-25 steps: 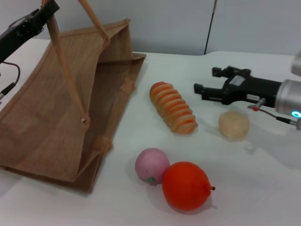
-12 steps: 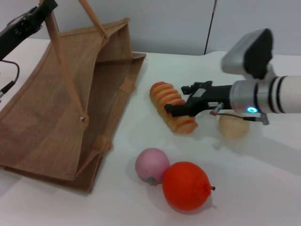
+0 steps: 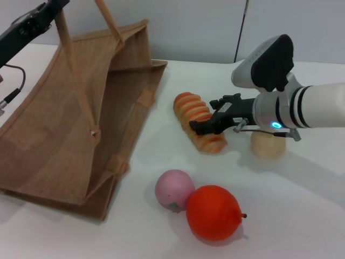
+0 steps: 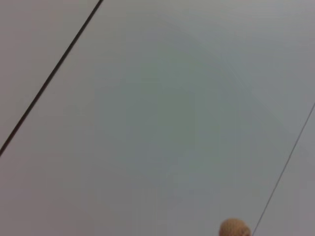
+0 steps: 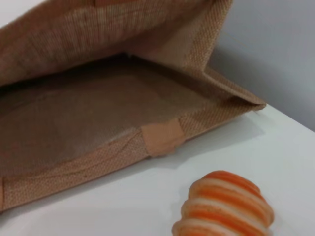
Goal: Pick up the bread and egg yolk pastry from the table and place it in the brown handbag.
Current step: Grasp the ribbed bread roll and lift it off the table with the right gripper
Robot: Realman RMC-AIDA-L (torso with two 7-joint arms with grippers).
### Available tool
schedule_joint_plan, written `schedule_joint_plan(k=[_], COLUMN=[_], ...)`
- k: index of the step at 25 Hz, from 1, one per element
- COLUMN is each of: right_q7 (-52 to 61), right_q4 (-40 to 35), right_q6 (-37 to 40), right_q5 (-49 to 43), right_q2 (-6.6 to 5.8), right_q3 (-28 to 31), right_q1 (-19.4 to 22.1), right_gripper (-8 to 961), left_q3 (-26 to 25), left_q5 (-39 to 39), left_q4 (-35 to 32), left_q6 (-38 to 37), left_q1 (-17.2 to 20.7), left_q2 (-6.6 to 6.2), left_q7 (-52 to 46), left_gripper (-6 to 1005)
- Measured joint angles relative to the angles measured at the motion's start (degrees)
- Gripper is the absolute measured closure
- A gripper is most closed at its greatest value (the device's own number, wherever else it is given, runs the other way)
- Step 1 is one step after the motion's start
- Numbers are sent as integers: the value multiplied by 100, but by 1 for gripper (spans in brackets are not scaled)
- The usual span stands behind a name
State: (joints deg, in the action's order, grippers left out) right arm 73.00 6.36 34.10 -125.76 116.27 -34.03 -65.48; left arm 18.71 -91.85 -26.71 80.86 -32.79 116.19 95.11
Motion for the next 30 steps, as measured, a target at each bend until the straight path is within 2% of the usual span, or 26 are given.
schedule_joint_plan(k=[8,15,30], right_q7=[577,676,641], right_q4=[58,64,9], right_q6=[-9,18,413], right_q5=[-808,-932,-910], right_q2=[6,18,5], right_q3=[23,48,61], right_q1=[-116,-140,-101], right_gripper=[84,103,299], left_q3=[3,7,0], left_q5=[0,0,32], left_q4=[3,77,105], left_q6=[-4,0,-3], left_q1=[-70,-77,-78], left_q2=[0,-4,-9], left_q7=[-11,-4,8], left_gripper=[884,884,884])
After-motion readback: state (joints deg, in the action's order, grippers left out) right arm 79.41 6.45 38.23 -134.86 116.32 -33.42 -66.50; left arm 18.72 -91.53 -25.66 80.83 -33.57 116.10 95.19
